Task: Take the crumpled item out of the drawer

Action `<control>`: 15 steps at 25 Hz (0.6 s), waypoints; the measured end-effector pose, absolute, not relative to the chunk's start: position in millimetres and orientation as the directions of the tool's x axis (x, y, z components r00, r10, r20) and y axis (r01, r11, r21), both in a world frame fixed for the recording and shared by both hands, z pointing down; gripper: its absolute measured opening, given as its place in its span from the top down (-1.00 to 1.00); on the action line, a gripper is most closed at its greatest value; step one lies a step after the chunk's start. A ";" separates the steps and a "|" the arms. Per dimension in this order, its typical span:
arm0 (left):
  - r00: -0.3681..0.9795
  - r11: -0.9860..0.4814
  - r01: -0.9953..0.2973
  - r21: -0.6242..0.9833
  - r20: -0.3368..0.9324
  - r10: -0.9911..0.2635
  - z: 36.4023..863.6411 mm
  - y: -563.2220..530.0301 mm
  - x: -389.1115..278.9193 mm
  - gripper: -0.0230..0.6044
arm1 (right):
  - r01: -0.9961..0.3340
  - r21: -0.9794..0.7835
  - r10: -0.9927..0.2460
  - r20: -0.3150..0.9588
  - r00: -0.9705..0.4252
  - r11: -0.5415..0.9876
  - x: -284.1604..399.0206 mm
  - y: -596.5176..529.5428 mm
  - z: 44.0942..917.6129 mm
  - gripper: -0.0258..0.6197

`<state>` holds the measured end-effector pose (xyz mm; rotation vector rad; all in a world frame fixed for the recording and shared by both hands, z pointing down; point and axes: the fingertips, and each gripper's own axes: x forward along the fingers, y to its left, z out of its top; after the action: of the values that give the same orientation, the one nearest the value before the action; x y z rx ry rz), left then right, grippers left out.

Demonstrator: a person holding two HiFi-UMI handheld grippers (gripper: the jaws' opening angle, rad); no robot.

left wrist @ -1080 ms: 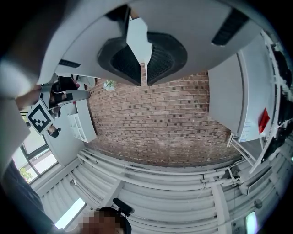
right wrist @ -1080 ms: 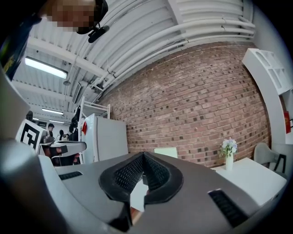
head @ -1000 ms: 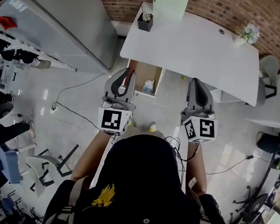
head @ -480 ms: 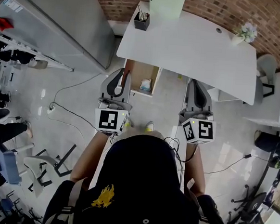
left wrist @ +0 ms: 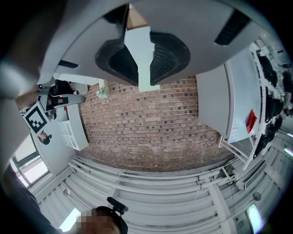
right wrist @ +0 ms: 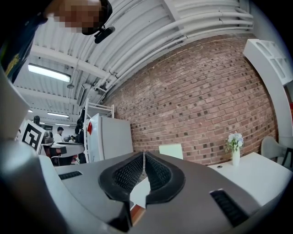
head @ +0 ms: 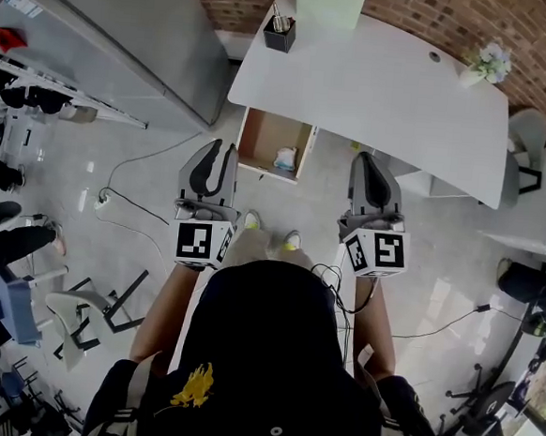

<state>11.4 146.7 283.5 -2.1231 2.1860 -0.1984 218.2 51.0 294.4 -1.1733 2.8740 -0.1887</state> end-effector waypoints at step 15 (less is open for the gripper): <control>0.027 -0.032 -0.999 -0.041 0.114 -0.993 350.3 103.3 -53.1 0.53 | -0.688 -0.109 -0.674 0.138 -0.725 0.718 142.4 20.2 337.0 0.58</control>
<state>-53.1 103.3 350.3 -2.2857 2.2198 -0.1763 142.4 20.2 337.0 -1.1895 2.9931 -0.2471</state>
